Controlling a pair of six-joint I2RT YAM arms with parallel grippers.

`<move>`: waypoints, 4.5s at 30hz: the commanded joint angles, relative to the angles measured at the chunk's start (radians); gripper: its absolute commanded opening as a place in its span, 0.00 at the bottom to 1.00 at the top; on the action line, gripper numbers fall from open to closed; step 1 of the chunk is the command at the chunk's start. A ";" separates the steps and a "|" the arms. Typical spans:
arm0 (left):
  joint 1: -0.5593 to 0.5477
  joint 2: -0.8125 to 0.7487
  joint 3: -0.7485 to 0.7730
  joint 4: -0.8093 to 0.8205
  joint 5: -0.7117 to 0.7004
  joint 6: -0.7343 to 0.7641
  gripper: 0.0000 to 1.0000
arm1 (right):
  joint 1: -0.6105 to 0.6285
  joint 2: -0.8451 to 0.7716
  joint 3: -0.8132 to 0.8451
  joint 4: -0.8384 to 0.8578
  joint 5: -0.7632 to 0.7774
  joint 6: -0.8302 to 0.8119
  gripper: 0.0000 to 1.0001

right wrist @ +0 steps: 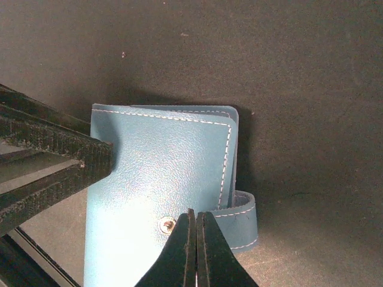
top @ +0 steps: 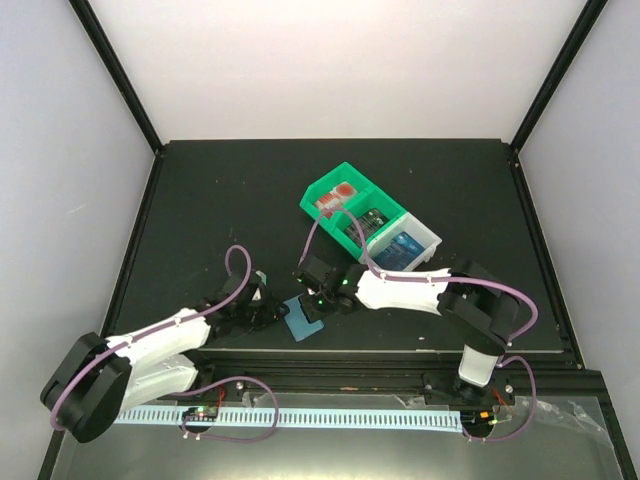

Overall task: Put the credit cards into the card holder
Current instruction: Close the card holder at the center of the board, then move the card holder to the center of the board.

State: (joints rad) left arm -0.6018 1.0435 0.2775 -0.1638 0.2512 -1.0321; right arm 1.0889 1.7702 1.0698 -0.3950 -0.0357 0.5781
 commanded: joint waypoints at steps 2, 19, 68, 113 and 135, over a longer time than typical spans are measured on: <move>-0.007 0.009 -0.018 0.024 -0.044 0.006 0.31 | 0.009 0.028 -0.019 0.062 0.006 0.011 0.01; -0.037 0.074 -0.009 0.101 -0.012 0.027 0.17 | 0.081 0.081 0.039 0.004 0.129 0.003 0.01; 0.123 0.016 -0.143 0.316 0.224 -0.152 0.06 | 0.244 0.263 0.032 -0.062 0.128 0.021 0.01; 0.145 -0.206 0.090 -0.276 0.065 0.196 0.68 | 0.115 0.015 -0.038 -0.092 0.031 -0.149 0.61; 0.149 -0.527 0.508 -0.728 -0.431 0.352 0.95 | 0.108 -0.212 0.015 0.008 0.245 0.004 0.64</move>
State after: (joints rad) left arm -0.4618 0.5739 0.7124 -0.8078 -0.1108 -0.7612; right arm 1.1988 1.7763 1.1488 -0.4141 0.1841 0.6266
